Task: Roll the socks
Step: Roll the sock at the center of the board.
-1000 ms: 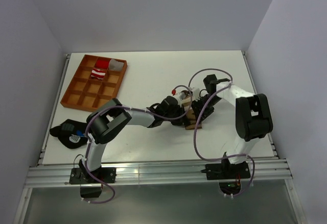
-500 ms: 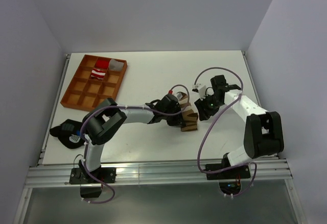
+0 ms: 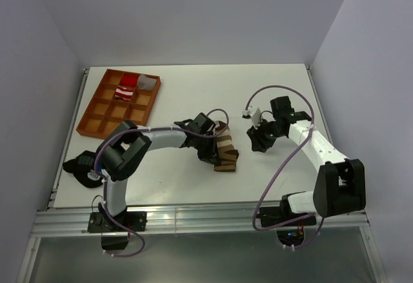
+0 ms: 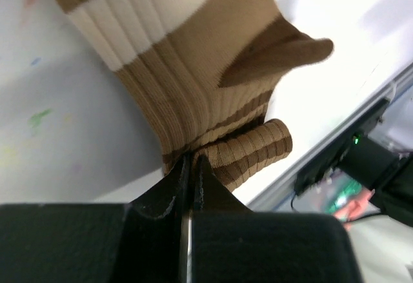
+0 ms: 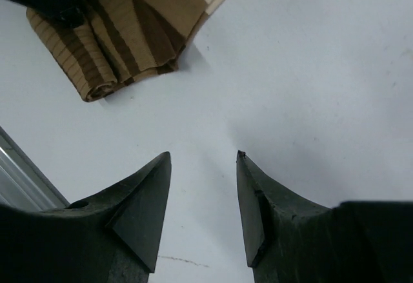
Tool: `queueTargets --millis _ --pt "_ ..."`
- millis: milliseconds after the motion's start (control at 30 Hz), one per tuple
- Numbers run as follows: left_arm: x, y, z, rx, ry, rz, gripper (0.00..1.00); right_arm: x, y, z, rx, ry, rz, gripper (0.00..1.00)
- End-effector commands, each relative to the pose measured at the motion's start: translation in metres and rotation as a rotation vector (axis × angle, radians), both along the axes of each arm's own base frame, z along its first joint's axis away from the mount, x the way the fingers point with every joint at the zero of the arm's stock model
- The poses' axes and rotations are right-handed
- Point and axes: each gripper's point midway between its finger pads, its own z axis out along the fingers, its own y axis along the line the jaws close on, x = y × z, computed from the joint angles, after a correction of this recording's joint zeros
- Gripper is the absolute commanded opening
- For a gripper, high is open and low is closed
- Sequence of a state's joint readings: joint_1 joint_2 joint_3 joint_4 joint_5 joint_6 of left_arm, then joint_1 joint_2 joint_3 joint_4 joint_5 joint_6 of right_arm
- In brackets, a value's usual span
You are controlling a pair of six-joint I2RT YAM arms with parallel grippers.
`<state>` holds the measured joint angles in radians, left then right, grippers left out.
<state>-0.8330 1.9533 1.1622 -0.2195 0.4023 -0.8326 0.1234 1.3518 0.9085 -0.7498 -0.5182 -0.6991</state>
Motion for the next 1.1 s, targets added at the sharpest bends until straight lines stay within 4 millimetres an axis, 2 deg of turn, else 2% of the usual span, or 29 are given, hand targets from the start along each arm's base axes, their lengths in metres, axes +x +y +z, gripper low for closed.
queueTargets --millis 0,33,67,100,133,167,200,233,400,800,1067 --pt "-0.034 0.047 -0.036 0.193 0.188 -0.063 0.0 -0.016 0.023 0.011 0.026 -0.071 0.177 0.51" --pt "-0.037 0.05 -0.037 0.211 0.214 -0.073 0.0 -0.015 0.027 0.013 0.015 -0.115 0.197 0.51" --pt "-0.032 0.044 -0.033 0.202 0.209 -0.079 0.0 -0.017 0.031 0.011 -0.002 -0.134 0.221 0.51" --pt "-0.033 0.045 -0.038 0.216 0.232 -0.084 0.0 -0.026 0.03 0.0 -0.041 -0.132 0.248 0.51" --pt "-0.033 0.046 -0.04 0.225 0.24 -0.09 0.0 -0.033 0.042 -0.002 -0.053 -0.154 0.306 0.51" --pt "-0.03 0.043 -0.038 0.22 0.241 -0.091 0.0 -0.033 0.049 0.0 -0.058 -0.198 0.328 0.51" --pt "-0.032 0.044 -0.042 0.233 0.26 -0.094 0.01 -0.04 0.05 -0.008 -0.085 -0.201 0.356 0.51" --pt "-0.031 0.044 -0.043 0.235 0.27 -0.092 0.0 -0.048 0.06 -0.01 -0.09 -0.209 0.409 0.51" --pt "-0.03 0.042 -0.045 0.227 0.305 -0.091 0.0 -0.06 0.073 -0.02 -0.111 -0.238 0.494 0.51" --pt "-0.03 0.042 -0.051 0.2 0.338 -0.076 0.0 -0.082 0.105 -0.024 -0.074 -0.275 0.622 0.51" --pt "-0.032 0.041 -0.052 0.182 0.348 -0.075 0.0 -0.084 0.121 -0.037 -0.124 -0.291 0.65 0.51"
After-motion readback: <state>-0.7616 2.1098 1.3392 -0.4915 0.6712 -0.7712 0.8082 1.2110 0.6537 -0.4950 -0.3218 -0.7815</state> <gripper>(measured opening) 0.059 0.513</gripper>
